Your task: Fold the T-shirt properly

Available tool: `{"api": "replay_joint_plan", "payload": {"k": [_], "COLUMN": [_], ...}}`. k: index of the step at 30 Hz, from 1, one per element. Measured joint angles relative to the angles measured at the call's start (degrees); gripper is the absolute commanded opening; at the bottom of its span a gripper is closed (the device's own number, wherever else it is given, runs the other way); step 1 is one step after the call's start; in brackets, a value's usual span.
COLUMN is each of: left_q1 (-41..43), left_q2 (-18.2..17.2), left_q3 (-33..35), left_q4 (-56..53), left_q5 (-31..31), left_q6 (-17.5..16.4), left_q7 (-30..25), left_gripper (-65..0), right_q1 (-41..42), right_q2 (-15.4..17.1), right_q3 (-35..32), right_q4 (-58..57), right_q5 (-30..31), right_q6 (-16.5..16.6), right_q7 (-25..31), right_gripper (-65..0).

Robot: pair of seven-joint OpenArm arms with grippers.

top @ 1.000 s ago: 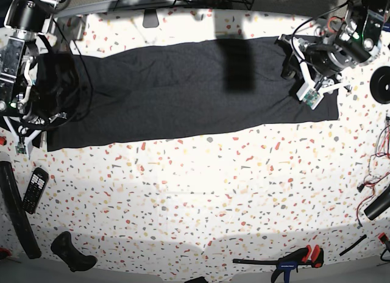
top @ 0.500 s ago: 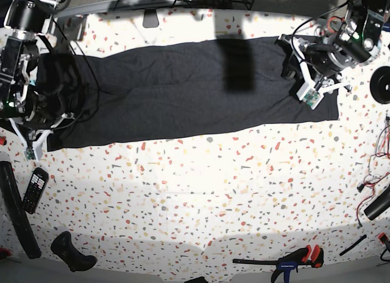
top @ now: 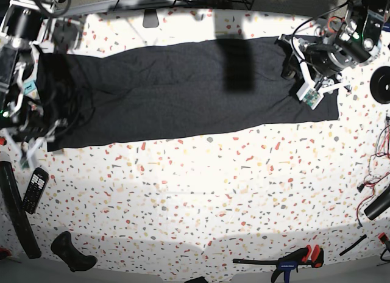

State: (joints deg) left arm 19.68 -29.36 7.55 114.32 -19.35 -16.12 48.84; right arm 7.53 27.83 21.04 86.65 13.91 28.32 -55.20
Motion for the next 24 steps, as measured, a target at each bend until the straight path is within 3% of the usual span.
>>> {"api": "replay_joint_plan", "payload": {"k": [3,7,9,14,20,24], "left_q1": [0.02,-0.07,0.0,-0.15,-0.15,-0.7], "left_q2": [0.0,0.0,0.02,3.48,9.7,10.82], "left_q3": [0.0,0.0,0.0,-0.09,-0.07,-0.11], "left_q4": [0.0,0.0,0.0,-0.72,-8.31,-13.0], "left_q5": [0.0,0.0,0.0,3.43,9.09,13.07], "left_q6": [0.02,0.0,0.0,0.02,-0.24,-0.42], "left_q7": [-1.38,-3.91,-3.93,-8.66,-9.18,-11.28], "left_gripper": [-40.9,-40.9,-40.9,-40.9,-40.9,-40.9], "right_q1": [0.76,0.66,-0.24,-7.82,-15.28,-15.74], "right_q2": [0.76,0.55,0.52,0.37,0.04,-2.89], "right_q3": [-0.02,-0.04,-0.09,-0.11,-0.09,-0.04], "right_q4": [3.65,8.35,8.7,8.59,8.59,7.56], "right_q5": [7.26,17.75,21.22,20.15,14.71,11.52], "right_q6": [2.14,11.08,11.13,11.19,11.21,11.19], "right_q7": [0.15,-5.95,-6.36,-4.46,5.68,8.15], "right_gripper": [-35.9,-35.9,-35.9,-35.9,-35.9,-36.0]}}
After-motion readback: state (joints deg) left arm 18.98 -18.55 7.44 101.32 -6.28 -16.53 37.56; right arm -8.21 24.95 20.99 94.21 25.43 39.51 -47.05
